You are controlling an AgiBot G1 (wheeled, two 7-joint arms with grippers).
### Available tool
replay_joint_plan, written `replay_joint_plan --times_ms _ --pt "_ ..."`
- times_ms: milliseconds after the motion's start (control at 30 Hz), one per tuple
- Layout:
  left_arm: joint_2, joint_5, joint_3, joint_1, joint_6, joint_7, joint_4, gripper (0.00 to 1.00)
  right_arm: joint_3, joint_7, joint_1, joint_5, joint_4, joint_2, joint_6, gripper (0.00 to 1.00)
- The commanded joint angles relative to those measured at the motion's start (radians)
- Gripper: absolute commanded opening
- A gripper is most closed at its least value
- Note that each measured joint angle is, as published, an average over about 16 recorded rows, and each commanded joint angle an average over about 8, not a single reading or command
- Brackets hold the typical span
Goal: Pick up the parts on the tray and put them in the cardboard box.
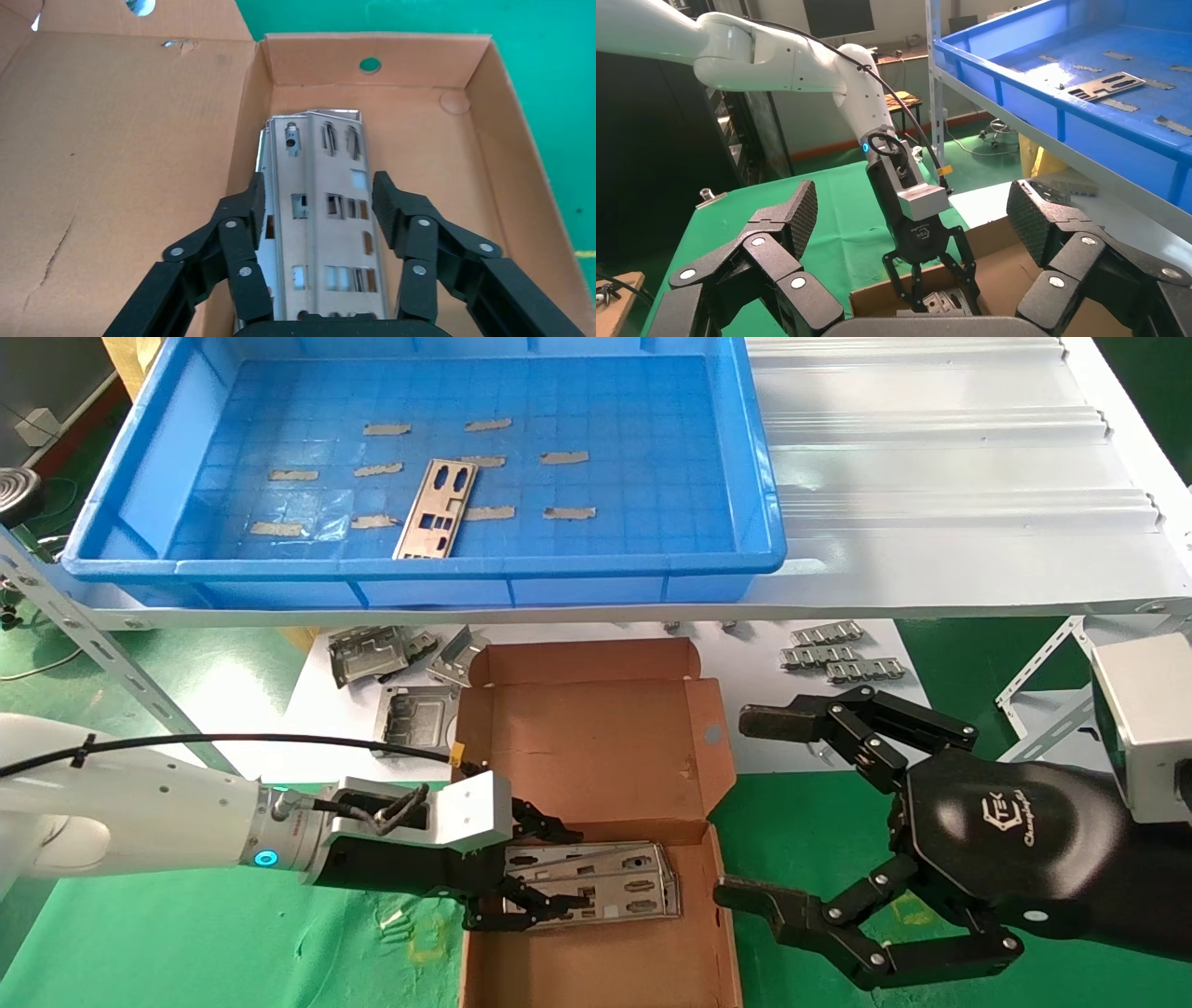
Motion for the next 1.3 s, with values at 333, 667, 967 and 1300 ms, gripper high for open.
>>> replay_joint_plan --times_ms 333,667,967,1300 --pt "-0.015 -0.091 -0.041 -0.005 0.119 -0.019 0.037 1.0 0.0 0.0 0.0 0.0 0.0 0.0 0.0 1.0" --pt "-0.058 -0.232 -0.106 0.048 0.244 -0.072 0.074 1.0 0.0 0.0 0.0 0.0 0.0 0.0 0.0 1.0" --pt "-0.063 -0.233 -0.11 0.052 0.24 -0.074 0.062 1.0 0.0 0.0 0.0 0.0 0.0 0.0 0.0 1.0" --pt "-0.128 -0.263 -0.177 0.105 0.227 -0.132 -0.063 1.0 0.0 0.0 0.0 0.0 0.0 0.0 0.0 1.0"
